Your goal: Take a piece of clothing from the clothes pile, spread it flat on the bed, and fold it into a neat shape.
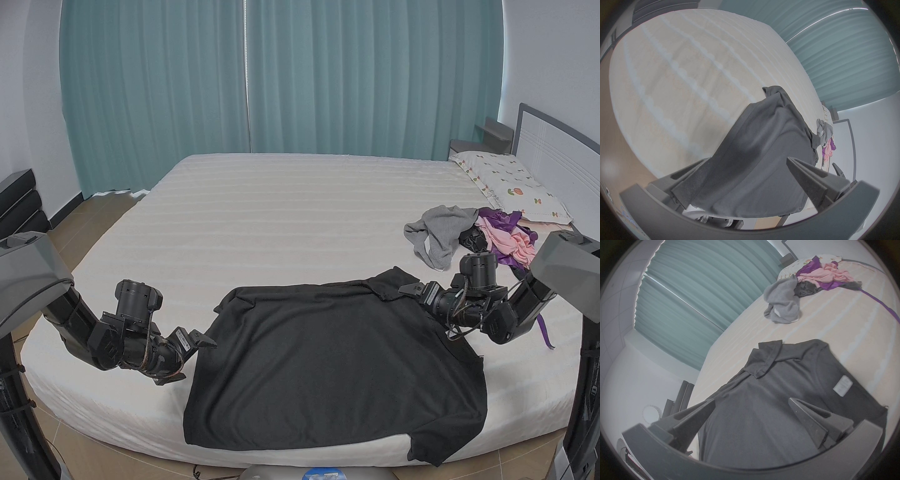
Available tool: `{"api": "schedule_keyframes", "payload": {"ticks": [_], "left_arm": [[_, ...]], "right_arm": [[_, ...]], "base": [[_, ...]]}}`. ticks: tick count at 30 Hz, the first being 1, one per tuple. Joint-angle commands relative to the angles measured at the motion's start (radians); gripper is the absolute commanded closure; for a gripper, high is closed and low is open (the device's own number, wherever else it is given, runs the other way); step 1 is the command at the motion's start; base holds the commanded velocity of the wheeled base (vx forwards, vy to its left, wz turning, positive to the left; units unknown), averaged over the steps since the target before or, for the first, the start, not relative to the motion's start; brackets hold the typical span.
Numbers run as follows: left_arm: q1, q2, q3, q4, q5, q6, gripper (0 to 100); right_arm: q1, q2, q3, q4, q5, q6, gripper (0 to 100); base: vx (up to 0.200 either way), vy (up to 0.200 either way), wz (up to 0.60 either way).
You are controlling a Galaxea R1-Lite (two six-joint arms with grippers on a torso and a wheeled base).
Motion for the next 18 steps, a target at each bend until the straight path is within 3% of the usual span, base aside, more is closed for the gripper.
{"api": "schedule_keyframes", "payload": {"ticks": [1,7,18], "left_arm": [[0.000,0.006,-0.003,-0.001,-0.001,0.000,0],[0.000,0.006,-0.003,-0.001,0.001,-0.003,0],[0.000,0.007,-0.004,-0.001,0.001,-0.002,0]], "right_arm": [[0.054,0.115,-0.145,0.066,-0.051,-0.005,0],[0.059,0.198,-0.362,0.259,-0.074,0.003,0],[0.066,0.343,-0.630,0.439,-0.144,0.000,0]], "base": [[0.000,0.000,0.00],[0.000,0.000,0.00],[0.000,0.000,0.00]]}}
